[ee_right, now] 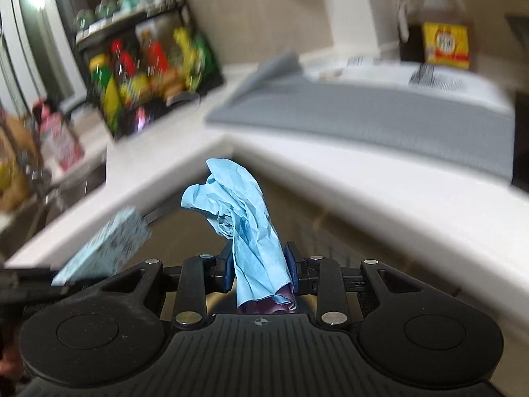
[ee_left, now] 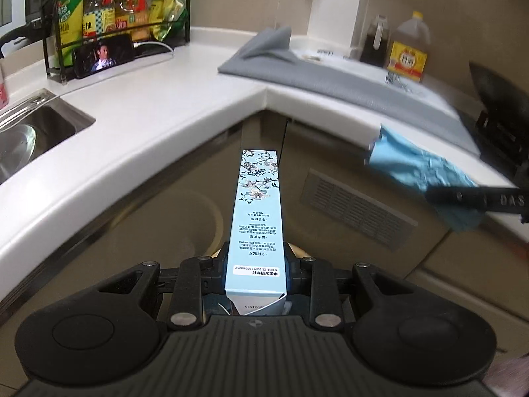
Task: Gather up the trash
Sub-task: 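Carry the light-blue box and blue glove down over the trash bin with both tools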
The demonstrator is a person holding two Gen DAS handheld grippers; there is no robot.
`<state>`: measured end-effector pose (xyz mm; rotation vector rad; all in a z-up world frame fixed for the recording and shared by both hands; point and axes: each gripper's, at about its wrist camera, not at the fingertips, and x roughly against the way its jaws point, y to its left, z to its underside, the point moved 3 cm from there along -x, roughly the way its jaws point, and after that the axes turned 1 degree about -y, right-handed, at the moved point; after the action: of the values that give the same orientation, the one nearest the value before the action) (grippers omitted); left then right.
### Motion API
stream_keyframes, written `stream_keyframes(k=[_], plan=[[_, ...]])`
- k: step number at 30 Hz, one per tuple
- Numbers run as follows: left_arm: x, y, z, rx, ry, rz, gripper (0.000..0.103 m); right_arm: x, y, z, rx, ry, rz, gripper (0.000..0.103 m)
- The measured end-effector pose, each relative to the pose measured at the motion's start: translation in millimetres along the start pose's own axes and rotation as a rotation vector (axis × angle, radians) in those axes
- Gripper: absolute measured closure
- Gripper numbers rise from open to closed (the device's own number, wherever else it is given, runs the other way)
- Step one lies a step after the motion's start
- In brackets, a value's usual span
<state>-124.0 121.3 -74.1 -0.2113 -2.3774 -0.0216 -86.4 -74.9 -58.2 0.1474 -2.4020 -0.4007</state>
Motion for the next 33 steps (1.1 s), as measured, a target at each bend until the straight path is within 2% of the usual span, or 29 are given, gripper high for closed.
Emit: stream_keyframes(k=[4,9,22,33], plan=[[-7.7,0.1,12.5,-0.007,0.039,0.021,0.072,-5.9,8.3,21.7,0.035,0.061,0.04,0.07],[-19.8,0.0,20.5,0.0,0.089,0.044,0.072,-16.9,10.8,33.2,0.047,0.117,0.067,0.07],[-41.3,5.1,24.6,-0.008,0.14,0.044,0.072,-40.0,16.4,33.0,0.097,0.186,0.091,0.07],[-65.1,12.2,31.1,0.023,0.199,0.06,0.072,-72.1,21.7,36.6,0.135,0.258,0.118,0.07]])
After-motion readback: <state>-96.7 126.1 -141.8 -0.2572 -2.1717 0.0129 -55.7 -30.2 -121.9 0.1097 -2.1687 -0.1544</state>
